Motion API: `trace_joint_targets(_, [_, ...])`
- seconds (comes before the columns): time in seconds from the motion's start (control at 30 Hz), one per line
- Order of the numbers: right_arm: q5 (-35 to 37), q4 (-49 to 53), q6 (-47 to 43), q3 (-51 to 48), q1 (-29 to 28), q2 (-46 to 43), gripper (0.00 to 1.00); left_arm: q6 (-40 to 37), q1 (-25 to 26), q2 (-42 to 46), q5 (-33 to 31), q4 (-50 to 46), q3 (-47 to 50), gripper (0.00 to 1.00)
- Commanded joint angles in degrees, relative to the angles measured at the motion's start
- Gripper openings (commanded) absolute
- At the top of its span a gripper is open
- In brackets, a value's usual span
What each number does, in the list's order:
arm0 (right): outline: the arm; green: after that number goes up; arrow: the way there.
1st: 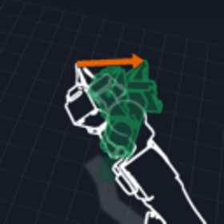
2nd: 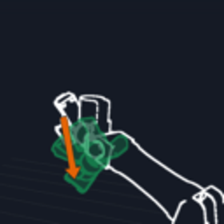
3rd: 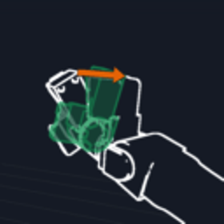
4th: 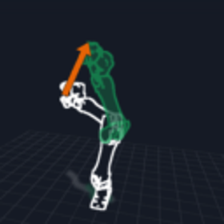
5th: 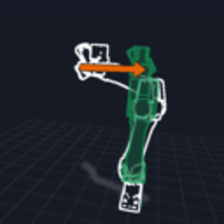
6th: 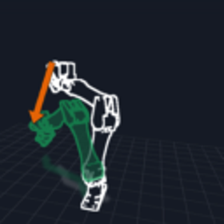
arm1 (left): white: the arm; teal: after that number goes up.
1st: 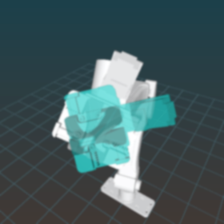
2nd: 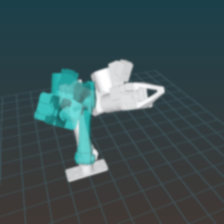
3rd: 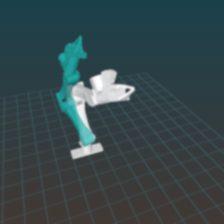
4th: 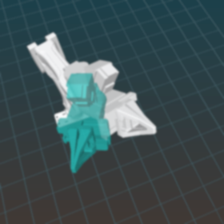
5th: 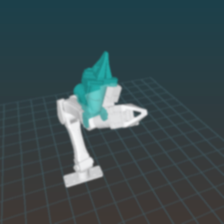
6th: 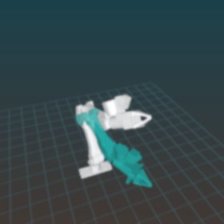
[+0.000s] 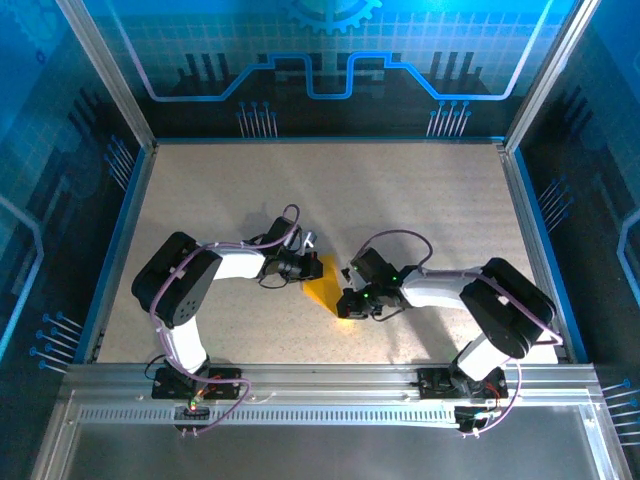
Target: Fold a paper plane with a square sheet of paper (fold left side to right side)
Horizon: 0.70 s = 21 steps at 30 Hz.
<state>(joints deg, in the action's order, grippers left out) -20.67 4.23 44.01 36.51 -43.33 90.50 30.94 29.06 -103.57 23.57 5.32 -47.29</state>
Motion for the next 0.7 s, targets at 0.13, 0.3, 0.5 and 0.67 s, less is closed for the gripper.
trace_joint_targets(0.13, [-1.41, 3.91, 2.29, -4.23, -0.70, -0.41, 0.01, -2.02, -0.67, -2.47, -6.70, -4.50, -0.52, 0.00])
trace_joint_targets(0.3, [-1.57, 2.89, 2.92, -5.09, -0.96, -0.70, 0.01, -2.10, -0.66, -2.16, -6.60, -4.75, -0.69, 0.00])
trace_joint_targets(0.5, [-1.61, 2.58, 2.92, -5.40, -1.40, -1.53, 0.01, -2.36, -0.67, -1.75, -6.57, -5.23, -1.03, 0.00])
trace_joint_targets(0.67, [-1.53, 2.54, 2.92, -5.28, -2.19, -2.27, 0.02, -2.40, -0.58, -0.72, -5.54, -5.24, -1.37, 0.00])
